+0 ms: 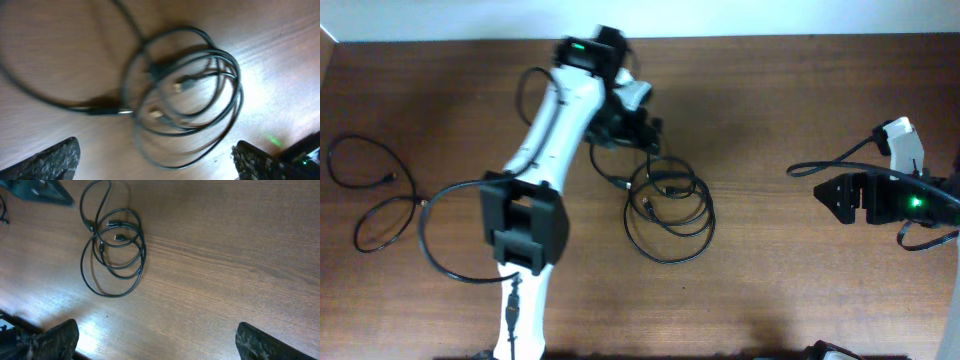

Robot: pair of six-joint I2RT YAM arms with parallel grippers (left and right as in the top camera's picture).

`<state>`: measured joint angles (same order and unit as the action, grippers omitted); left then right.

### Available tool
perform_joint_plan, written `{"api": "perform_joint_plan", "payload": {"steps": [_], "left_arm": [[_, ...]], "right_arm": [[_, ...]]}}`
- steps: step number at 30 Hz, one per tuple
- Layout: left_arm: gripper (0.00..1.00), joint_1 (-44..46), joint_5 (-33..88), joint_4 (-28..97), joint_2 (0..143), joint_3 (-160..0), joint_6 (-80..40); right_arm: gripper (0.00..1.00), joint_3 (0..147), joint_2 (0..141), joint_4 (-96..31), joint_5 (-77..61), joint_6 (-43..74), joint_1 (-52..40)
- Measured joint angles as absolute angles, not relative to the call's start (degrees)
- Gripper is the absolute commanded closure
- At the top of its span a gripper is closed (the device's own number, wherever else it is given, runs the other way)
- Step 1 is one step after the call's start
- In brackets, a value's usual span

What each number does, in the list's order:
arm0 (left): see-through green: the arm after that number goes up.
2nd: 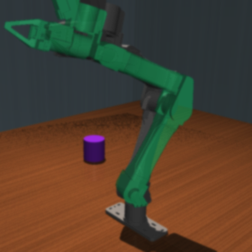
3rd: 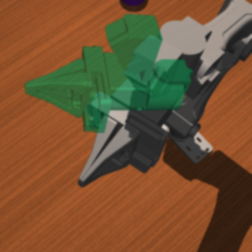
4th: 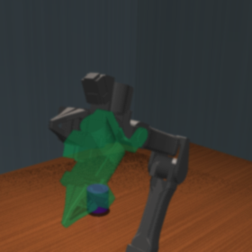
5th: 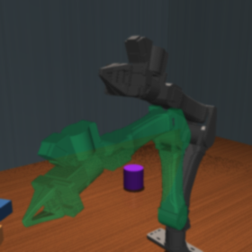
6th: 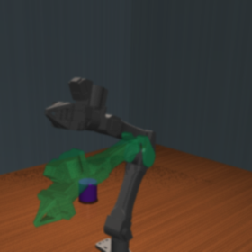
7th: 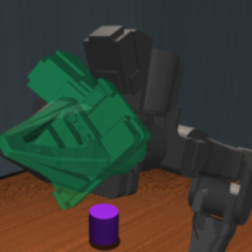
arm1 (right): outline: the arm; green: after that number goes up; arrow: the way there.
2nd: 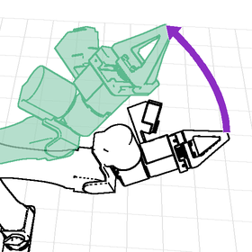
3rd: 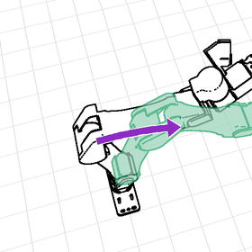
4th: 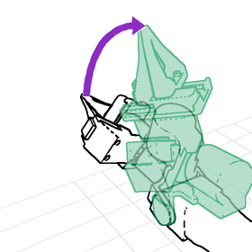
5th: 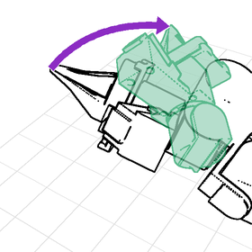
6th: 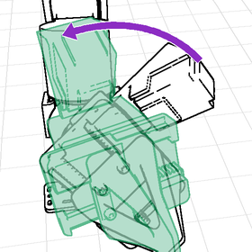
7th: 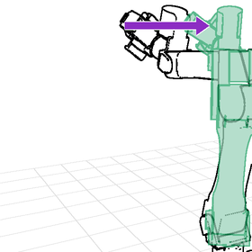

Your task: Untangle cables

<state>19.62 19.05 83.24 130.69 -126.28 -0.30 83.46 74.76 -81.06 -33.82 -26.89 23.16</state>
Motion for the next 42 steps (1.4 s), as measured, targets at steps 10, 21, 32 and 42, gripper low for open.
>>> {"api": "perform_joint_plan", "payload": {"steps": [10,21,32,42], "left_arm": [[0.01,35.5,10.9,73.7,130.7,-118.5,-28.5],[0.09,41.9,5.6,71.3,130.7,-116.1,-41.9],[0.01,40.0,-0.6,74.5,130.7,-115.0,-53.9],[0.07,40.0,-2.0,72.9,130.7,-111.6,-56.5]], "right_arm": [[0.01,83.5,74.8,-81.1,-33.8,-26.9,23.2],[0.01,83.5,74.8,-81.5,-33.8,-26.9,23.2],[0.01,83.5,74.8,-81.5,-33.8,-26.9,23.2],[0.01,83.5,74.8,-81.5,-33.8,-26.9,23.2]]}}
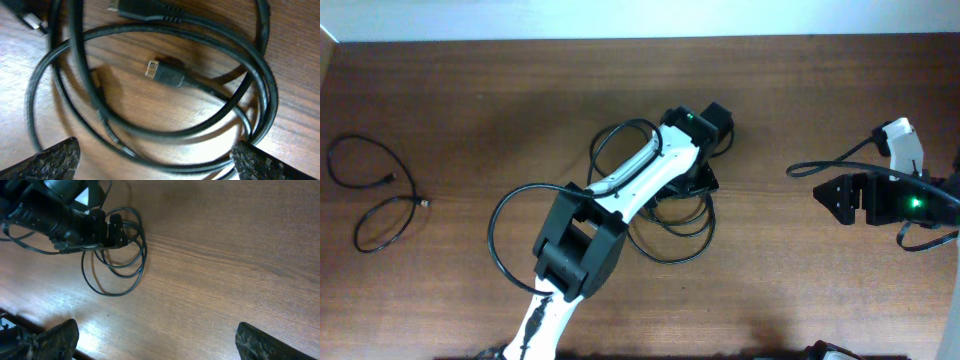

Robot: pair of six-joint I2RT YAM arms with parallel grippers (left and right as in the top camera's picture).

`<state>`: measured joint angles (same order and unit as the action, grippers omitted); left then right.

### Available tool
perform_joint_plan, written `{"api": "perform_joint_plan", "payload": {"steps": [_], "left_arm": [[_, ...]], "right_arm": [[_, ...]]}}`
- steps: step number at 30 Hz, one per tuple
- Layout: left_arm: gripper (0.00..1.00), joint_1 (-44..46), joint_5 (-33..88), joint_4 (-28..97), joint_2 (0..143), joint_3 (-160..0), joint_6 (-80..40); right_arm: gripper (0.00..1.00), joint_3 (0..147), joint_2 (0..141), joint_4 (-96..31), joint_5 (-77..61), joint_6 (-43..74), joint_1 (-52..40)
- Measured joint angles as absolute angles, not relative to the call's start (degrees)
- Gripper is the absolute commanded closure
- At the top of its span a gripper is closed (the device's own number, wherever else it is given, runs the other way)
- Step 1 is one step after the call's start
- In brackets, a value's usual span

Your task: Untangle cables

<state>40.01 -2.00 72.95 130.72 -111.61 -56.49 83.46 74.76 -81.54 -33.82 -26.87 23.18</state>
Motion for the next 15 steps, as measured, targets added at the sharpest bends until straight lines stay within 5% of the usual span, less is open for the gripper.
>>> {"api": "perform_joint_plan", "payload": {"steps": [3,8,15], "left_arm": [[0.32,39.8,-2.0,70.2,130.7,-109.4,-57.0],[0.51,38.5,-2.0,69.6,130.7,-107.7,-56.8],[0.40,37.0,-2.0,67.6,130.7,-107.4,-56.9]], "right_arm": [[0.01,83.5,74.8,-81.5,-33.8,-26.9,23.2],[0.01,83.5,74.8,-81.5,-33.8,-26.8,23.2],[0.01,83.5,74.8,-81.5,-33.8,-26.8,23.2]]}}
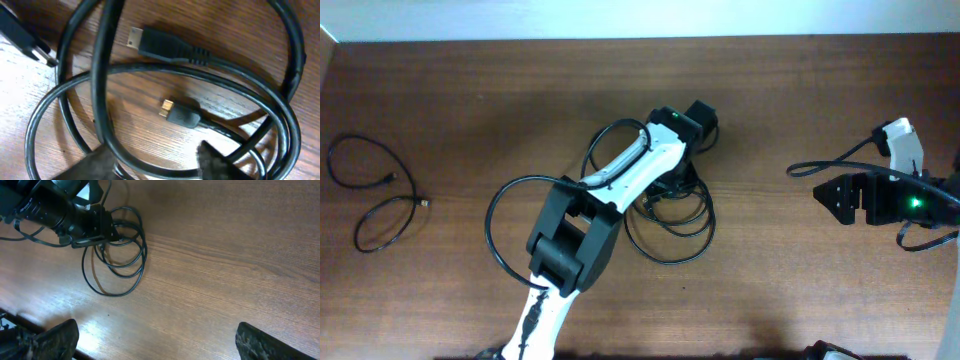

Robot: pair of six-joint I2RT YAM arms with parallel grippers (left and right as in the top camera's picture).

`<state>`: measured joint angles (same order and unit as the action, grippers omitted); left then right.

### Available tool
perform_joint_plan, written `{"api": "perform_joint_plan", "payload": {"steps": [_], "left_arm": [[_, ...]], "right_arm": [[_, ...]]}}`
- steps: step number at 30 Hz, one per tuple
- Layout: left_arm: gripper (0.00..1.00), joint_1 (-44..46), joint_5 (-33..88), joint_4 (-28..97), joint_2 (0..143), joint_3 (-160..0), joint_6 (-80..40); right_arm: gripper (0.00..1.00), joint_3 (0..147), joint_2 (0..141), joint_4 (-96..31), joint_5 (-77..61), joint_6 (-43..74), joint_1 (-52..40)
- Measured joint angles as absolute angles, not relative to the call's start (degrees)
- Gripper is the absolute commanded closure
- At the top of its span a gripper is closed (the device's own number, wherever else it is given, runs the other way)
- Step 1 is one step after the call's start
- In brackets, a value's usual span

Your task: Untangle cables

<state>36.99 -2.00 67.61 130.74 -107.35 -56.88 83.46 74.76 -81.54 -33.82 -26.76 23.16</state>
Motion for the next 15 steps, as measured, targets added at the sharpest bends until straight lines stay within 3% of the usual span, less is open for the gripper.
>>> {"api": "perform_joint_plan", "payload": {"steps": [3,6,9,10,15], "left_arm": [[0.41,37.0,-2.0,67.2,130.7,-107.4,-57.0],[0.63,37.0,-2.0,65.2,130.7,-107.0,-56.9],[0.96,37.0,-2.0,64.8,130.7,-106.5,-57.2],[1.00,37.0,-2.1,64.8,130.7,-106.4,-56.9],[1.00,37.0,-2.9,64.4,130.7,-106.4,-57.0]], "right_arm": [[0.01,83.5,74.8,-81.5,-33.8,-26.8,23.2],[0.01,83.5,74.8,-81.6,-33.8,-26.8,23.2],[0.01,83.5,74.8,-81.5,-33.8,-26.8,23.2],[0.01,83.5,74.8,-81.6,-33.8,-26.7,23.2],[0.01,83.5,74.8,-81.6,-33.8,-26.8,23.2]]}}
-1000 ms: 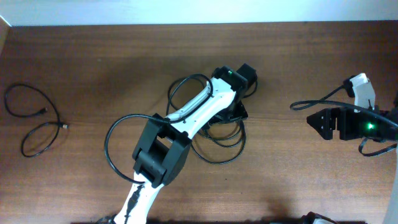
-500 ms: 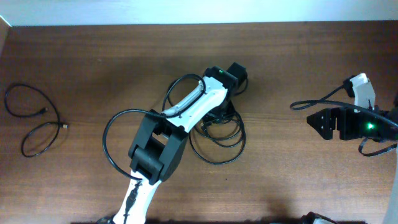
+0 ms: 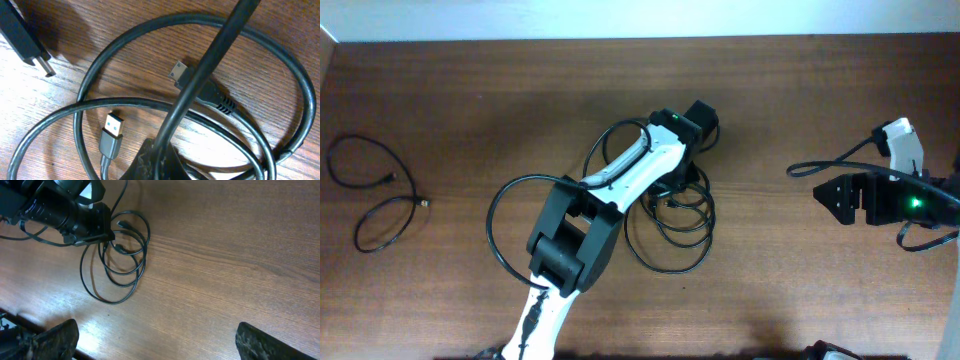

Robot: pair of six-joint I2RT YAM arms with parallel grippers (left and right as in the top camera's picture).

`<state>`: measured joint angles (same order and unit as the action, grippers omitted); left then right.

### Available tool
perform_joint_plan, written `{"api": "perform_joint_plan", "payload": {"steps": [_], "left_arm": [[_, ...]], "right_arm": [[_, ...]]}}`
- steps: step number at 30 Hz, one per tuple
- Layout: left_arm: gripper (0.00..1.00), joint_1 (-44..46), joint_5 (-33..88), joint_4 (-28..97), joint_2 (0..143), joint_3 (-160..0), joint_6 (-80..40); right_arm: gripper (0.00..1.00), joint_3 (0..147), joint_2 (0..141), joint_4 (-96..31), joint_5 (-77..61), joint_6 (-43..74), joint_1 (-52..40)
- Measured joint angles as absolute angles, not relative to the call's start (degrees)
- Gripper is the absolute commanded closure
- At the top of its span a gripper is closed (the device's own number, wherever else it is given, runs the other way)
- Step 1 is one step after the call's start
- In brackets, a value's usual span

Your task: Untangle cables

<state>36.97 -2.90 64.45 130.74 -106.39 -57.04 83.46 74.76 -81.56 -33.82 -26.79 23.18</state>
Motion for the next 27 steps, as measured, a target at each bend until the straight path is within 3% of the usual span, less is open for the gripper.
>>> {"api": "perform_joint_plan", "payload": {"steps": [6,13,19,27], "left_arm": [[1.00,35.9,-1.2,65.5,130.7,-108.2,-51.7],[1.00,30.0,14.2,67.2,124.8,-123.7,-35.4],[1.00,25.8,18.1,67.7,112.5,-135.6,-32.5],[1.00,25.5,18.9,66.6,105.0,-138.4,-32.3]], "right_arm": [[0.01,83.5,74.8,-81.4,-33.8,-26.8,23.2],[0.01,83.5,74.8,-81.4,-33.8,-26.8,23.2],[0.01,83.5,74.8,-81.4,-33.9,-26.8,23.2],[0.01,83.5,74.8,-81.0,-37.1,-26.8,23.2]]}}
